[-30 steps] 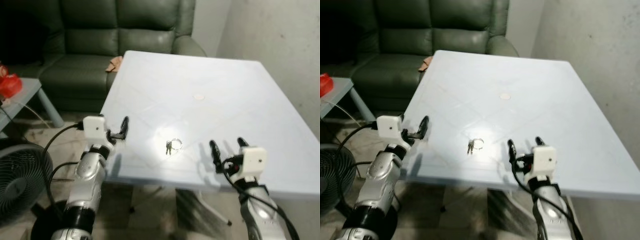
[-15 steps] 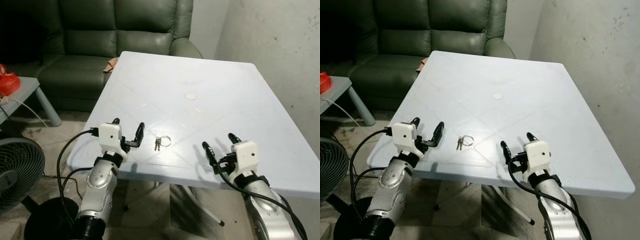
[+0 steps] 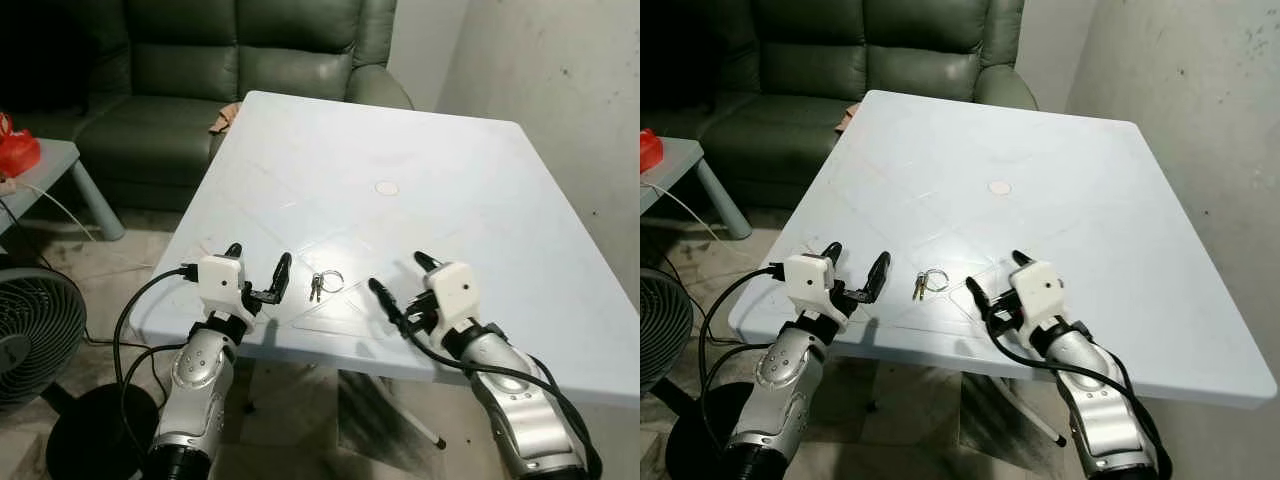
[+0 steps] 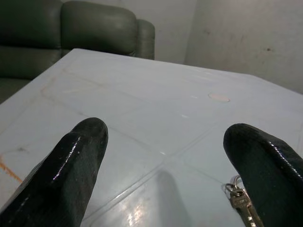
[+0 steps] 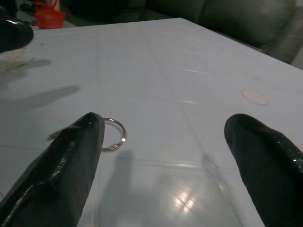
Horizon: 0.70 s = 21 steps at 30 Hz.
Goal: Hang keys on a hook
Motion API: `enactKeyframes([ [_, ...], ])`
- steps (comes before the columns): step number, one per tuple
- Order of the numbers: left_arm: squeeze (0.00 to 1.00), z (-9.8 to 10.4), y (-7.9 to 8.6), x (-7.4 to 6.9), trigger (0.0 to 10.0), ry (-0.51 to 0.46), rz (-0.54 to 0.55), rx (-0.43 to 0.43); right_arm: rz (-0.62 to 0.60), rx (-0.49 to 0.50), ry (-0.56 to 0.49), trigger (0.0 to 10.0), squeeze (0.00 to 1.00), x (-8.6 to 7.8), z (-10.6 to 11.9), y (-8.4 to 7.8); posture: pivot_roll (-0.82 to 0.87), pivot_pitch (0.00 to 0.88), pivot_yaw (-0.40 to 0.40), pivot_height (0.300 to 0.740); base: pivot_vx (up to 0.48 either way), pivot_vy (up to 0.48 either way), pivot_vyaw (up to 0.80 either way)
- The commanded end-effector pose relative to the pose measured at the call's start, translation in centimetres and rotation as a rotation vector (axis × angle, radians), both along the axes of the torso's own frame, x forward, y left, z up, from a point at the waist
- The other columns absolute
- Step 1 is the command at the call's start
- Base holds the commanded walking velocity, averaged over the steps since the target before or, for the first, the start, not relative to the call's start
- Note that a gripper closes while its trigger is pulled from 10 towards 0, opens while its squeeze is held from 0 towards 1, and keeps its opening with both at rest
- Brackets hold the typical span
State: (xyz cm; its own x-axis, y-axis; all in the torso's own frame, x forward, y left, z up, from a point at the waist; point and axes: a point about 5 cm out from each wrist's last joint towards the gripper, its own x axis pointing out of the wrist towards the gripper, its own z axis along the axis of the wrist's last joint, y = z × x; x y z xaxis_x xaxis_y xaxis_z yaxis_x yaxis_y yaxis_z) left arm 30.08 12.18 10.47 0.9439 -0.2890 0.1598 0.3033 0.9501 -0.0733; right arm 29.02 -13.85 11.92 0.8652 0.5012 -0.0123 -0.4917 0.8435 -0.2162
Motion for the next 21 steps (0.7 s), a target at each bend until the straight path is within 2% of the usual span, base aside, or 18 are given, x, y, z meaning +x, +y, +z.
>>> enactKeyframes([
  [1,0.0,-0.1,-0.2,-0.3,10.0,0.01,-0.007,0.004,0.035,-0.017,0.0,10.0,0.0,0.0,0.1,0.3,0.06,0.079,-0.063,0.74,0.0,0.0,0.0],
  [11,0.0,-0.7,-0.7,-1.4,10.0,0.037,-0.012,-0.011,0.097,-0.04,-0.003,10.0,0.0,0.3,0.6,1.6,0.07,0.087,-0.076,0.74,0.0,0.0,0.0],
  [16,0.0,-0.7,-0.5,-0.6,10.0,0.073,-0.013,0.001,0.05,0.026,-0.012,10.0,0.0,0.7,1.5,1.3,0.07,0.085,-0.074,0.74,0.0,0.0,0.0],
  [21,0.0,-0.6,-0.3,0.5,10.0,0.126,-0.001,-0.004,0.072,-0.029,-0.001,10.0,0.0,-0.1,0.9,0.8,0.07,0.083,-0.067,0.74,0.0,0.0,0.0],
])
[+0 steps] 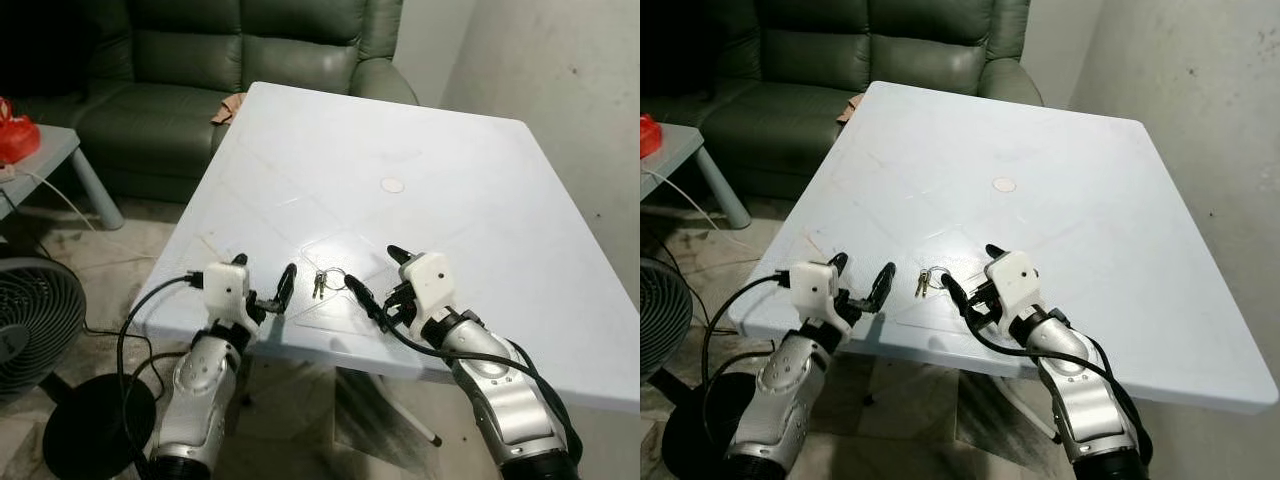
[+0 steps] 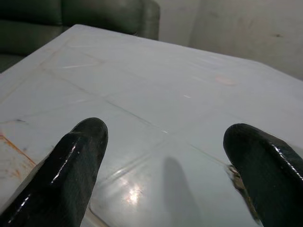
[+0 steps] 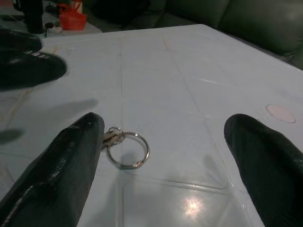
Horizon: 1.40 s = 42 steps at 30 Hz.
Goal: Hang keys on a hook
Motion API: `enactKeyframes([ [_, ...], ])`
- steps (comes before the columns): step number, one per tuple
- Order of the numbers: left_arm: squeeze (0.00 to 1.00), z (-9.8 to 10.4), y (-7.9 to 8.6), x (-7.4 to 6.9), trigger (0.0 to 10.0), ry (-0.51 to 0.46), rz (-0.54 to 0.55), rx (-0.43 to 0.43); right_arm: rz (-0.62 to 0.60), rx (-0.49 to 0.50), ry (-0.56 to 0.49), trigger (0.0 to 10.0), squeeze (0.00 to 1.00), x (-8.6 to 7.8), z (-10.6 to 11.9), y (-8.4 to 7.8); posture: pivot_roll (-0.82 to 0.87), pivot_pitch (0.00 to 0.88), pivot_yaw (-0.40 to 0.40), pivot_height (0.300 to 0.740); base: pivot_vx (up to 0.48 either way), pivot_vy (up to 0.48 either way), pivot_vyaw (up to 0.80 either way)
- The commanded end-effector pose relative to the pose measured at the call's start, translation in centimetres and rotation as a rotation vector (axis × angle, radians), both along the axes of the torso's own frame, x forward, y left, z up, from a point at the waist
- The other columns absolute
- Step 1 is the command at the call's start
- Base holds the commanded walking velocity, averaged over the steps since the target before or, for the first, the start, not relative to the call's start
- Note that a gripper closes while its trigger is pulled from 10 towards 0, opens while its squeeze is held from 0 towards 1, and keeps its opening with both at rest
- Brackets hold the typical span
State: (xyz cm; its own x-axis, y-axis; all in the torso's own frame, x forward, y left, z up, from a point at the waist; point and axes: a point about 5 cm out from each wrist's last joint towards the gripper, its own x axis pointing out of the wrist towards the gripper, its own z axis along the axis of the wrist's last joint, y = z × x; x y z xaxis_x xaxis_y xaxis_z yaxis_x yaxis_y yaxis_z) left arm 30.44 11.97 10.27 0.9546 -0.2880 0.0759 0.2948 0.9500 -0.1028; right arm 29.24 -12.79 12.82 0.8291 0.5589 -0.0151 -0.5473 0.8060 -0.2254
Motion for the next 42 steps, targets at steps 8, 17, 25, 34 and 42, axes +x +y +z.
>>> enactKeyframes([
  [8,0.0,0.1,-0.5,1.3,10.0,0.074,-0.035,-0.011,0.001,-0.121,0.018,10.0,0.0,-1.3,-1.3,-1.6,0.04,0.076,-0.044,0.74,0.0,0.0,0.0],
  [17,0.0,0.1,-2.6,2.2,10.0,0.107,-0.124,0.033,0.004,-0.12,0.025,10.0,0.0,-1.5,-0.9,-2.2,0.04,0.073,-0.041,0.74,0.0,0.0,0.0],
  [25,0.0,0.3,-4.9,2.5,10.0,0.103,-0.28,0.087,-0.006,-0.107,0.01,10.0,0.0,-1.6,-0.5,-2.4,0.01,0.081,-0.025,0.74,0.0,0.0,0.0],
  [34,0.0,-0.5,-5.7,1.7,10.0,0.132,-0.355,0.099,-0.04,-0.095,0.004,10.0,0.0,-1.8,-0.2,-2.9,-0.01,0.088,-0.008,0.74,0.0,0.0,0.0],
  [42,0.0,-2.4,-4.3,1.0,10.0,0.26,-0.297,0.081,-0.061,-0.091,-0.006,10.0,0.0,-2.0,0.2,-3.2,-0.02,0.096,0.004,0.74,0.0,0.0,0.0],
])
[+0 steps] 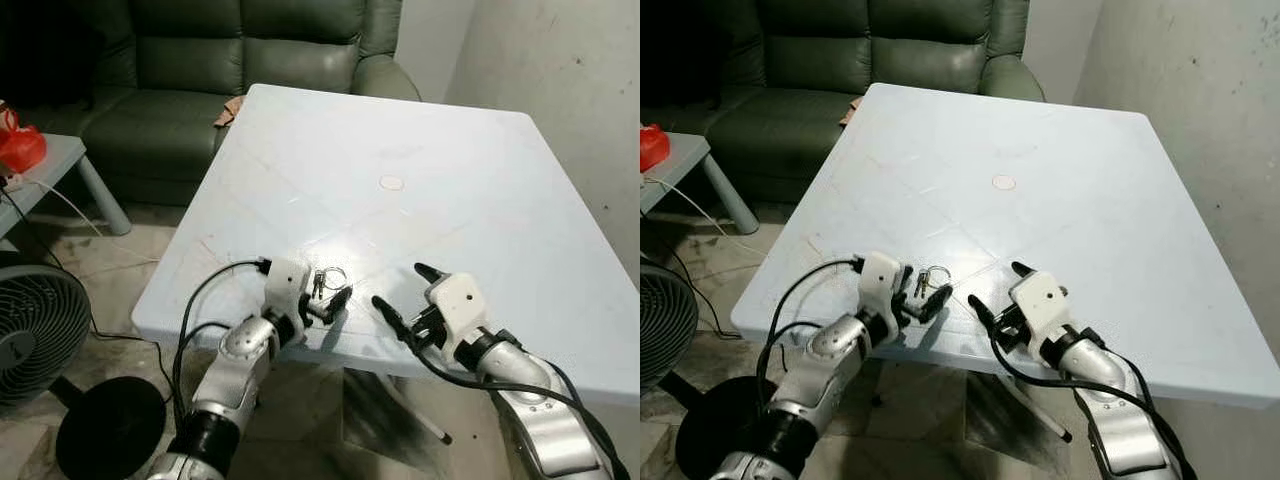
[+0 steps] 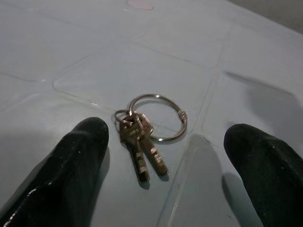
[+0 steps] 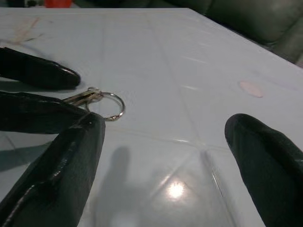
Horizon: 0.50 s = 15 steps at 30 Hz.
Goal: Hang keys on a hook
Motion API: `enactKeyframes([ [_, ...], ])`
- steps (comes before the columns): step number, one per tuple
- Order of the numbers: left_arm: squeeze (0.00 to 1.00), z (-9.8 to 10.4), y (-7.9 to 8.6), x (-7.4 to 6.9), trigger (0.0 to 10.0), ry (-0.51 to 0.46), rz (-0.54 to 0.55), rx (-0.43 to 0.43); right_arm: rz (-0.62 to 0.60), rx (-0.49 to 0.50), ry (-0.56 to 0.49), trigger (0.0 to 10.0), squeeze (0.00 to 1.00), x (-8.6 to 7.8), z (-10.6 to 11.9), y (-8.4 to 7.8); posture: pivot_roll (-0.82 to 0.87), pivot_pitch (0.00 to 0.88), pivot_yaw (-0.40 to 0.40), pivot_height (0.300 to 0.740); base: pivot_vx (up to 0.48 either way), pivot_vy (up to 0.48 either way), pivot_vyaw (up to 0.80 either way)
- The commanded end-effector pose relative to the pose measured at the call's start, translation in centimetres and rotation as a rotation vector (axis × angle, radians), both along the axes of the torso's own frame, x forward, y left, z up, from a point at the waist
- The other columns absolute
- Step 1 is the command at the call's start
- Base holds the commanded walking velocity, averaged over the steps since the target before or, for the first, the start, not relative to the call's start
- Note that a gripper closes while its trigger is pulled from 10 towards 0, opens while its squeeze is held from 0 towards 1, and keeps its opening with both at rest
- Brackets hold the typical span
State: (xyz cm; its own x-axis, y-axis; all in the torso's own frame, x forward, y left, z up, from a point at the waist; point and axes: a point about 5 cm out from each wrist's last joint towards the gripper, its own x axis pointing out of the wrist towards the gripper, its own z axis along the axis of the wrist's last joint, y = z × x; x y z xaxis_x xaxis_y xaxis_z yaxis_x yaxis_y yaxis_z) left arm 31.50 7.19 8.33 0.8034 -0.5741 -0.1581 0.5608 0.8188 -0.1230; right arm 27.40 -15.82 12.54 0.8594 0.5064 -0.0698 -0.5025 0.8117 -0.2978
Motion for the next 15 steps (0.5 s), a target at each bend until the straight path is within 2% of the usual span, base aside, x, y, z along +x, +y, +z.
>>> enactKeyframes([
  [1,0.0,-0.6,0.9,-0.1,10.0,0.052,0.046,0.0,-0.005,0.005,-0.012,10.0,0.0,-0.1,0.5,-0.2,-0.02,0.096,0.004,0.74,0.0,0.0,0.0],
  [5,0.0,-0.5,2.2,-0.1,10.0,0.055,0.081,-0.002,-0.01,0.002,-0.012,10.0,0.0,-0.1,0.6,-0.3,-0.01,0.099,-0.001,0.74,0.0,0.0,0.0],
  [12,0.0,0.0,3.0,0.4,10.0,0.059,0.127,-0.027,-0.007,0.0,-0.017,10.0,0.0,0.1,0.8,-0.2,-0.01,0.099,-0.001,0.74,0.0,0.0,0.0],
  [15,0.0,0.2,3.3,0.6,10.0,0.044,0.135,0.006,-0.009,0.002,-0.017,10.0,0.0,0.2,0.9,-0.2,0.0,0.098,-0.006,0.74,0.0,0.0,0.0],
])
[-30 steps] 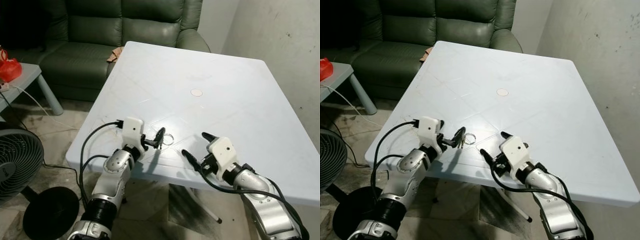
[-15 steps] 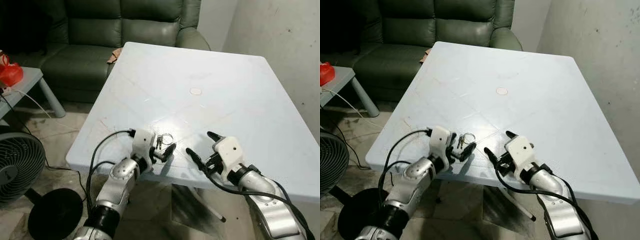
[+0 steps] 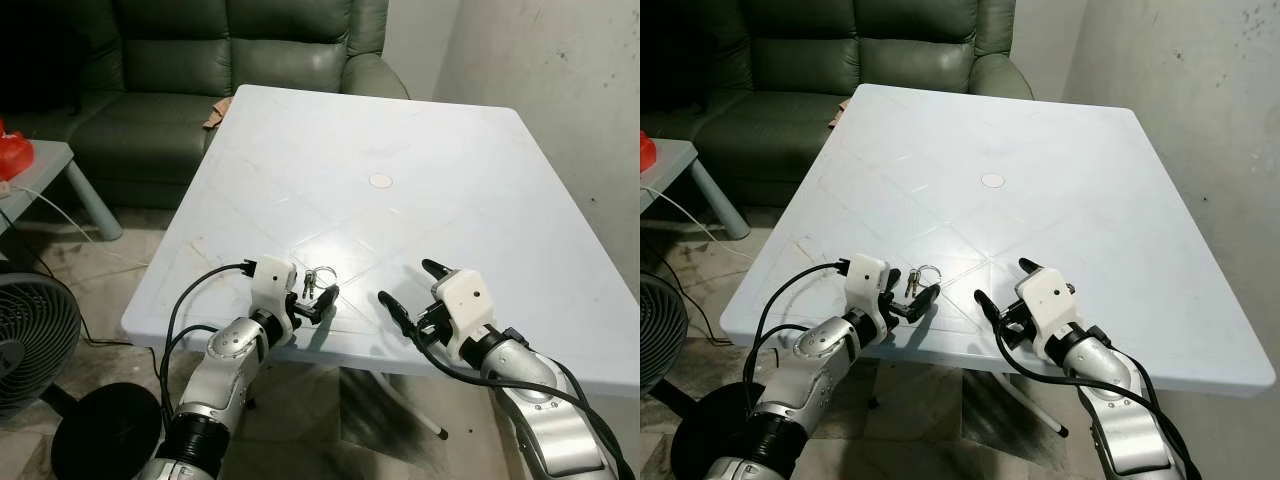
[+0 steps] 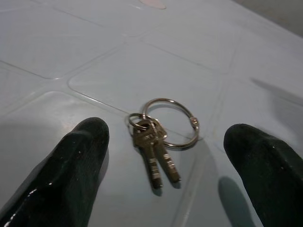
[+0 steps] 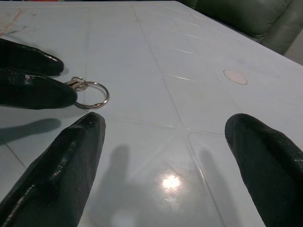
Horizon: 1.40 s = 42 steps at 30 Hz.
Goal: Hang keys on a hook
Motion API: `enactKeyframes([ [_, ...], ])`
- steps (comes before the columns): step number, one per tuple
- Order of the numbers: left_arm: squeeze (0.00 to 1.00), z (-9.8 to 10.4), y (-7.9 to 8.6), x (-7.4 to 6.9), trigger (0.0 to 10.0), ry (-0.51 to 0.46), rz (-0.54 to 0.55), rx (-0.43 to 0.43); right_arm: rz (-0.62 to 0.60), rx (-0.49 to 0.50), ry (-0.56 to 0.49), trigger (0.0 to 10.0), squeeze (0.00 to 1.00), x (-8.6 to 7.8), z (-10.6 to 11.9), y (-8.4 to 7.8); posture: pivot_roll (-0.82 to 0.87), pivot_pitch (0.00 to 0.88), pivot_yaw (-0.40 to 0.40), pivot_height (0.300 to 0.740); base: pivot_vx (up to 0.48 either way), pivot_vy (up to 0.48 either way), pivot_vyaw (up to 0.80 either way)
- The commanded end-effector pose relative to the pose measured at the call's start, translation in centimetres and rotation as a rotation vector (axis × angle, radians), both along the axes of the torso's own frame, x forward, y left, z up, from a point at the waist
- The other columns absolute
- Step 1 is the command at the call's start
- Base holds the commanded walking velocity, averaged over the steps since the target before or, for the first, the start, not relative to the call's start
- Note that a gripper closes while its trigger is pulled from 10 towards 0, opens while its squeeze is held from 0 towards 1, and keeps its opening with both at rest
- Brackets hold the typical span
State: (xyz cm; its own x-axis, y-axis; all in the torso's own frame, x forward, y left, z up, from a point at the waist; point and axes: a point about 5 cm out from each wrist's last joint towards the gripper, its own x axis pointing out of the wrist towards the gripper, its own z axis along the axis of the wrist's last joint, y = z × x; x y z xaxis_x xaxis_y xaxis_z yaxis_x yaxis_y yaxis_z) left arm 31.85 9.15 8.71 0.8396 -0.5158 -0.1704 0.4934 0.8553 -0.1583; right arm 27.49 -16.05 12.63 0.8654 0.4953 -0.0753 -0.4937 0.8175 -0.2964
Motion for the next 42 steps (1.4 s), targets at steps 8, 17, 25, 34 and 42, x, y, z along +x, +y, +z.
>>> enactKeyframes([
  [8,0.0,0.2,3.0,1.2,10.0,0.02,0.147,0.113,-0.008,0.0,-0.031,10.0,0.0,0.0,0.8,-0.1,-0.01,0.097,-0.004,0.74,0.0,0.0,0.0],
  [17,0.0,1.1,3.8,2.2,10.0,-0.007,0.172,0.127,-0.009,0.005,-0.031,10.0,0.0,0.0,0.7,0.1,-0.01,0.097,0.002,0.74,0.0,0.0,0.0],
  [25,0.0,1.5,3.7,2.7,10.0,-0.018,0.169,0.129,-0.022,0.002,-0.043,10.0,0.0,0.1,0.9,-0.1,-0.01,0.096,0.004,0.74,0.0,0.0,0.0],
  [34,0.0,2.3,2.5,2.7,10.0,-0.105,0.094,0.189,-0.026,0.004,-0.044,10.0,0.0,0.0,0.8,-0.1,-0.01,0.096,0.012,0.74,0.0,0.0,0.0],
  [42,0.0,2.8,2.2,3.0,10.0,-0.124,0.054,0.221,-0.03,0.009,-0.049,10.0,0.0,0.0,0.8,0.1,-0.02,0.096,0.02,0.74,0.0,0.0,0.0],
])
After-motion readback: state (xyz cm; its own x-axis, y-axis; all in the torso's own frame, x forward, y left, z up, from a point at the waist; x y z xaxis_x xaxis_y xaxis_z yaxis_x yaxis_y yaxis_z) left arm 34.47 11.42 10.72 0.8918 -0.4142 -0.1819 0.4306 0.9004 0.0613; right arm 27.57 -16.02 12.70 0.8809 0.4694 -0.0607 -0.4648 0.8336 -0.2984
